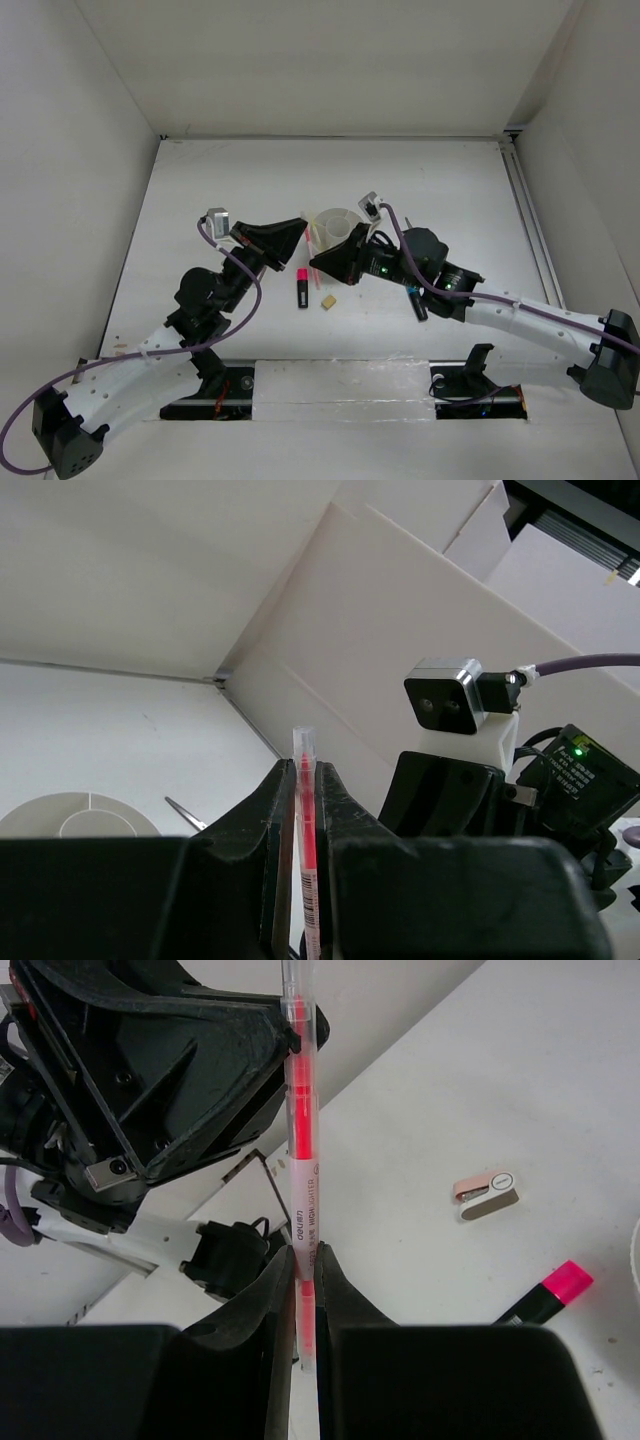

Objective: Sort the stationery into containers
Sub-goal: Close the pen cap on the pen.

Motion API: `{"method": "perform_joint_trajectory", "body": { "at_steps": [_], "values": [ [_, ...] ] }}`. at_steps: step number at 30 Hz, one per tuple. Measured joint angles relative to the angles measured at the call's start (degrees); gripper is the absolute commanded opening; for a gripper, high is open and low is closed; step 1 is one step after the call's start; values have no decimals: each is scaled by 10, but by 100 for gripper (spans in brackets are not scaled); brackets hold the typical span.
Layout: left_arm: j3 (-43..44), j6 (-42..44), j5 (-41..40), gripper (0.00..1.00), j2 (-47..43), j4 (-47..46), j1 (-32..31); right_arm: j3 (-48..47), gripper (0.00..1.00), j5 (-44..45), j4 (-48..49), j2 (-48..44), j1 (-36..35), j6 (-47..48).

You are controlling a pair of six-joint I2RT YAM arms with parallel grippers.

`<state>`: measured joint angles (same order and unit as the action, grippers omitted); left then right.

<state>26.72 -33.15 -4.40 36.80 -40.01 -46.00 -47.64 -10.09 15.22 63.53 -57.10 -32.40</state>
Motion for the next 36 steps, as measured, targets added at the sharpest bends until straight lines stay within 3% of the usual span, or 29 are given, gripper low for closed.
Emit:
{"method": "perform_joint_trajectory", "body": {
  "at_steps": [12,25,36],
  "values": [
    [-1,15,37,0,7,-42,3,-20,0,6,2,0,-3,1],
    [-1,64,75,0,19,-35,7,-88,0,-58,-132,19,35,50],
    [-1,73,81,0,21,-22,7,-101,0,-99,-162,28,55,60]
  ]
}}
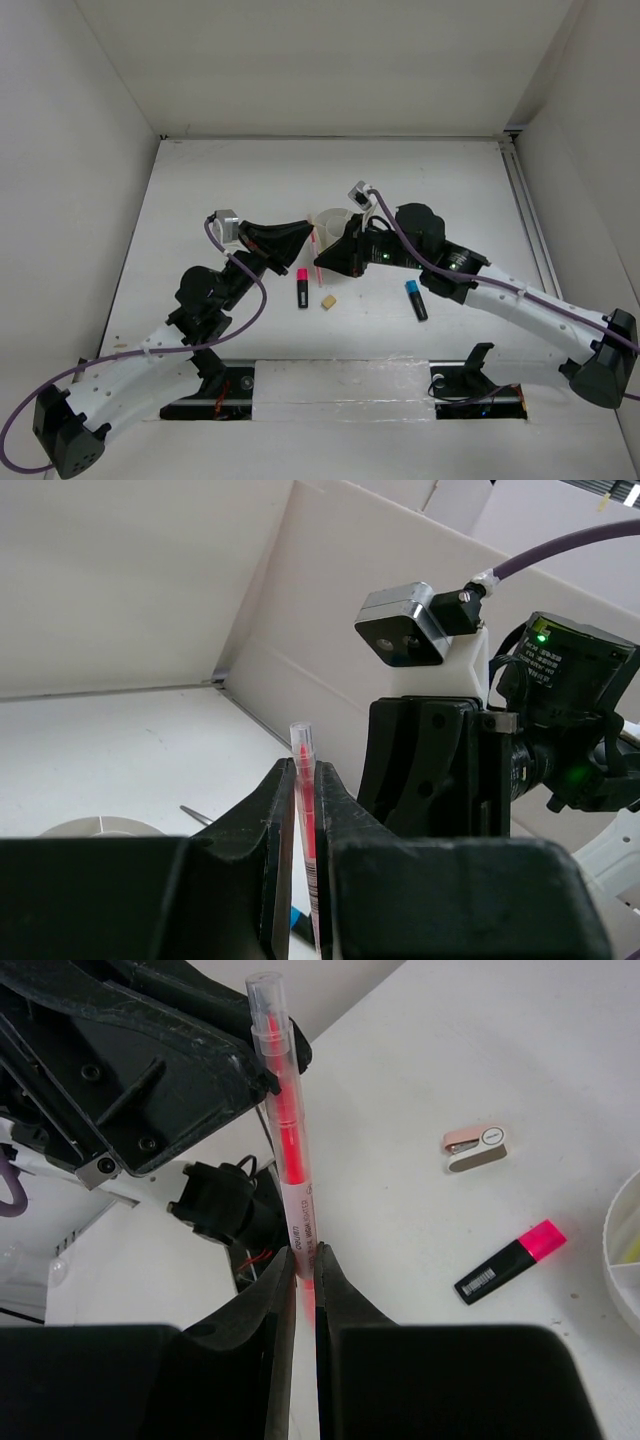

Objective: Sort the stationery into containers
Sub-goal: Close the pen cap on the pen.

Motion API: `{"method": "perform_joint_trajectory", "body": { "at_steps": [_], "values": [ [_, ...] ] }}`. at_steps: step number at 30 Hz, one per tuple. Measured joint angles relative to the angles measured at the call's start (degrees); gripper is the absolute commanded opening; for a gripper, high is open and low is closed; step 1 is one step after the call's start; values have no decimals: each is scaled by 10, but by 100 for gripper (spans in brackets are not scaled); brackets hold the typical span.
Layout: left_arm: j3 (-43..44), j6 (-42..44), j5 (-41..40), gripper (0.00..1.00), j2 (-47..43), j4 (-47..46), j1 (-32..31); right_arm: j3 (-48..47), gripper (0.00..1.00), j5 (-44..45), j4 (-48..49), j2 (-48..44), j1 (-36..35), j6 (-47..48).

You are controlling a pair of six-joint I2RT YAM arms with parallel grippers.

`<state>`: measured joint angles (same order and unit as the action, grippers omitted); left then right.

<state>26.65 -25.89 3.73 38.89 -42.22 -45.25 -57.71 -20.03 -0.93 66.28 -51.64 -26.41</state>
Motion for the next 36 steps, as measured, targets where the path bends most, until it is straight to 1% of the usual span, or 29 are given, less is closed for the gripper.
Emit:
{"method": "perform_joint_trajectory", "body": {
  "at_steps": [9,17,22,23,25,27,28,29,32,33,35,36],
  "values": [
    [0,1,2,0,10,-5,0,0,0,-13,5,6,4,-8],
    [-15,1,3,0,5,-26,0,-3,0,-44,4,9,15,-17],
    [-17,-1,0,0,-8,-21,0,-5,0,-48,12,10,5,12],
    [-14,-2,-2,4,-12,-14,0,-4,0,-43,24,12,0,21],
    [-5,-3,-6,17,-22,5,0,5,0,-40,47,15,-6,32],
    [1,-6,-7,23,-31,32,-2,18,0,-37,87,15,-9,43],
    [1,-7,-7,34,-35,46,-3,23,0,-36,108,15,-10,47],
    [2,-8,-7,42,-36,63,-5,25,0,-34,122,14,-10,51],
    [7,-11,-10,51,-39,95,-7,33,0,-31,157,12,-10,63],
    [12,-12,-12,56,-39,104,-7,35,0,-31,164,11,-10,66],
    [21,-12,-14,69,-39,113,-7,43,0,-29,182,12,-10,70],
    [24,-12,-14,84,-40,117,-8,47,0,-25,188,12,-11,73]
  ]
}}
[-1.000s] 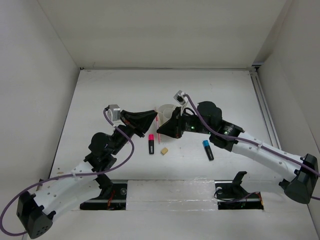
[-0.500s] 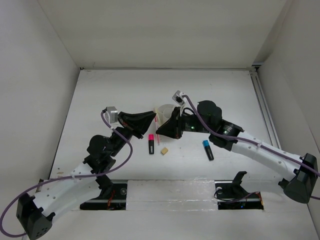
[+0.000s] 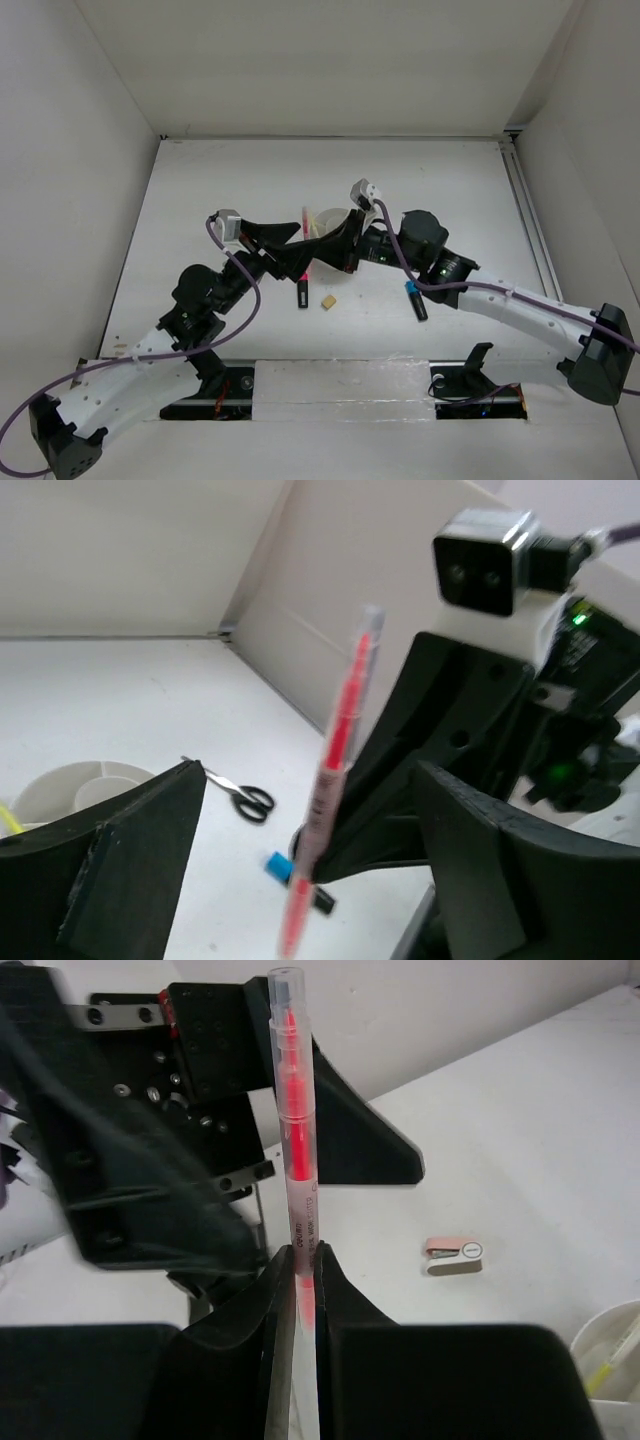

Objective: Sort the stationery into containers
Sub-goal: Close the pen cap on the pen, then place the pen in the storage box.

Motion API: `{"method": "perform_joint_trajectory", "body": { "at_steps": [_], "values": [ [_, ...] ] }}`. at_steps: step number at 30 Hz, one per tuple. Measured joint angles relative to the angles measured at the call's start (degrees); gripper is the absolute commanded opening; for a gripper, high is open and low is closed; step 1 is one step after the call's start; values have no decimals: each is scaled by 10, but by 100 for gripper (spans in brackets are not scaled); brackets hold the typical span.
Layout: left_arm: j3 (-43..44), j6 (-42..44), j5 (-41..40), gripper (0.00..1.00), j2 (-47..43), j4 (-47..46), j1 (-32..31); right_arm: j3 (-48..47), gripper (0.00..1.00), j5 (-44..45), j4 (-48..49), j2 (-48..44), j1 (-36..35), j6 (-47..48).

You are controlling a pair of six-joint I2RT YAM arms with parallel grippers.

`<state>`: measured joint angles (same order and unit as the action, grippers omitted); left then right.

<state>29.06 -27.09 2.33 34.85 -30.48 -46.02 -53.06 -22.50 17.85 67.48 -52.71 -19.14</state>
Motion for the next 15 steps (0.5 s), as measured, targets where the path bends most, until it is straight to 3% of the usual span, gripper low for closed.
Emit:
{"method": "perform_joint_trajectory", "body": {
  "at_steps": [1,2,10,15],
  "values": [
    [2,0,0,95,-2,3,0,4,0,5,7,2,0,3],
    [3,-2,0,100,-4,4,0,8,0,12,12,4,-1,6],
    [14,-15,-33,100,-57,49,0,23,0,89,34,66,3,50],
    [22,-40,-143,100,-101,127,0,23,0,125,59,121,28,86]
  ]
}}
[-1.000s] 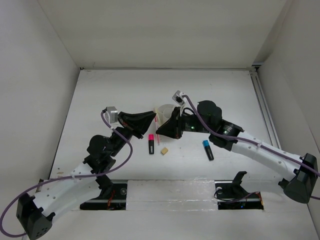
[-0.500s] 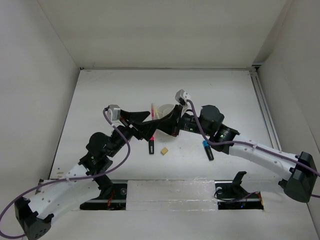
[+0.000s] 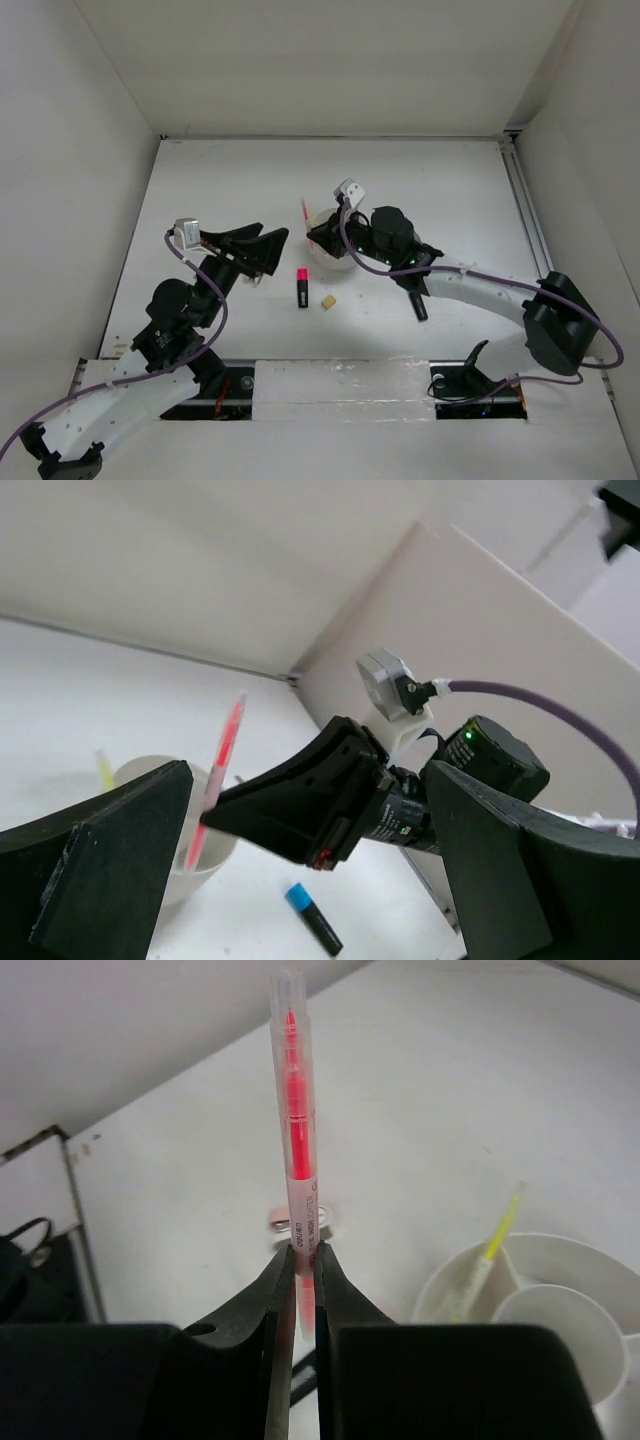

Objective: Sort the stationery into containers
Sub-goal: Place the pen in the storage box.

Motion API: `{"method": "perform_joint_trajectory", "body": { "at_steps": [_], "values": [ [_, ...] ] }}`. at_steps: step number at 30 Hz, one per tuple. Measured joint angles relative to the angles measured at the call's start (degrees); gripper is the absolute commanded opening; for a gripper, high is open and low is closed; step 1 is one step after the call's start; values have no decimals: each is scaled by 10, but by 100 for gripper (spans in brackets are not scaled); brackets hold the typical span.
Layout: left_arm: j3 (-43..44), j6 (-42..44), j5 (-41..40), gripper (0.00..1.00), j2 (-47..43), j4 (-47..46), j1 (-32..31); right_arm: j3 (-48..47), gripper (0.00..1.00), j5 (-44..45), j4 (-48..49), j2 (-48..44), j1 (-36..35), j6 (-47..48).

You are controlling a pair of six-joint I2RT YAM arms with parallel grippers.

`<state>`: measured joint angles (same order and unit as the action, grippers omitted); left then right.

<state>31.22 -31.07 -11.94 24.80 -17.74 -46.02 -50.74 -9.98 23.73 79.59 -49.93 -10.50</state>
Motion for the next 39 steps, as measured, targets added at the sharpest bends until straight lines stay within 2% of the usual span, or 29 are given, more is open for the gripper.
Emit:
{"method": "perform_joint_trajectory", "body": {
  "at_steps": [6,12,23,27,34,39],
  "values": [
    [1,-26,-78,100,-32,78,-2,0,0,-3,42,76,59,23],
    [1,-33,-103,100,-43,92,-4,-6,0,-25,59,122,87,42],
    [0,-33,-108,100,-20,99,-4,-10,0,-46,94,152,90,43],
    [0,-33,-108,100,-20,99,-4,-9,11,-43,105,153,86,40],
    [0,-33,-107,100,-19,99,-4,-8,16,-28,111,154,78,40],
    [0,-33,-107,100,-17,99,-4,-3,15,-13,113,156,78,35]
  ]
}}
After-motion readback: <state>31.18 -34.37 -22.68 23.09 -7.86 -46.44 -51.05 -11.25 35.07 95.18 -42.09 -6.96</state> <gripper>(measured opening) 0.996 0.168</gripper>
